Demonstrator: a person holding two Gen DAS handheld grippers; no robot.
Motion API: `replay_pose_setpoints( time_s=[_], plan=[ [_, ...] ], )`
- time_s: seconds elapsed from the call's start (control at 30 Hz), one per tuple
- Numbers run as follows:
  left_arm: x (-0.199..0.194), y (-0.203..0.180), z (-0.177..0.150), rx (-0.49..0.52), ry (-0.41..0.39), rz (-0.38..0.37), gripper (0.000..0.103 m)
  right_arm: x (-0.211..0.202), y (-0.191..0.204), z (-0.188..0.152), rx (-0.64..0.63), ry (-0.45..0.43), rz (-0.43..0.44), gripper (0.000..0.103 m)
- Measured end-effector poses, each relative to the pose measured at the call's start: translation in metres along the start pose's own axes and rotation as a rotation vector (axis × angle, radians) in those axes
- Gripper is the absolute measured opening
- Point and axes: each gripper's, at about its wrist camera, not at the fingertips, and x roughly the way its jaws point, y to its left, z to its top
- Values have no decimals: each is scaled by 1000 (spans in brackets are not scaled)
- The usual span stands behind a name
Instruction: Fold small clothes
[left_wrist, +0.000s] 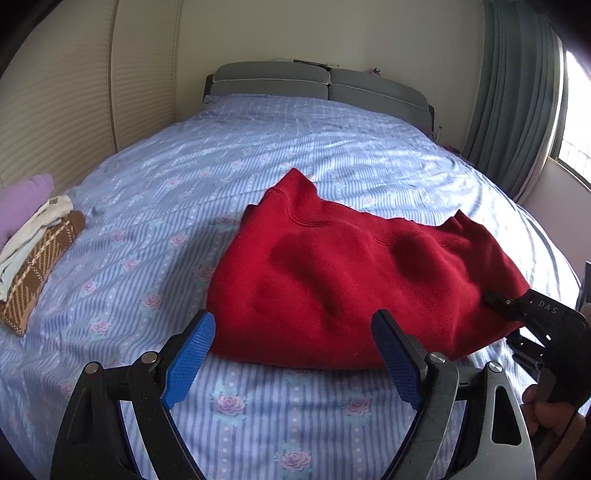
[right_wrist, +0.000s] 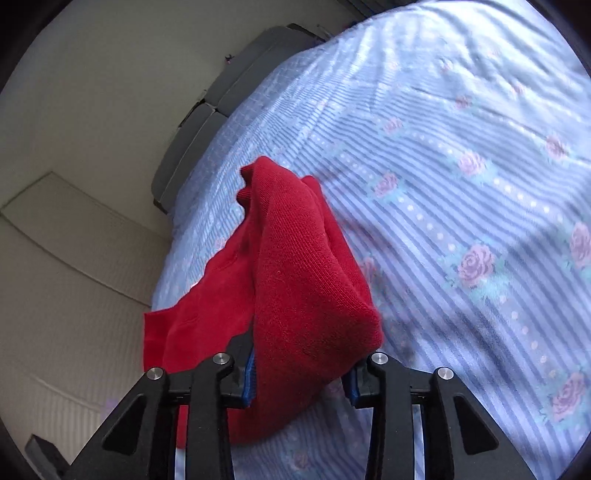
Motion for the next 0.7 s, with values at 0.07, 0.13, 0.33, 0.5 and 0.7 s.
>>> replay_pose_setpoints(
  time_s=[0.07,0.13,0.33,0.5,0.7],
  plan=[
    [-5,10,3,-9,-5,14,87,-8,21,-1,-79,-41,-37,33],
    [-11,22,6,-21,-14,31,87,-14,46,-2,-166,-82,-78,33],
    [-27,62,19,-61,-37,83,87,-20,134,-16,-479,-199,-191,32],
    [-37,98,28,-92,-44,121,87,0,207,-48,-782,-248,-303,32],
    [-45,140,28,-124,-44,171,87,41,259,-124,-1216,-241,-451,32]
  ],
)
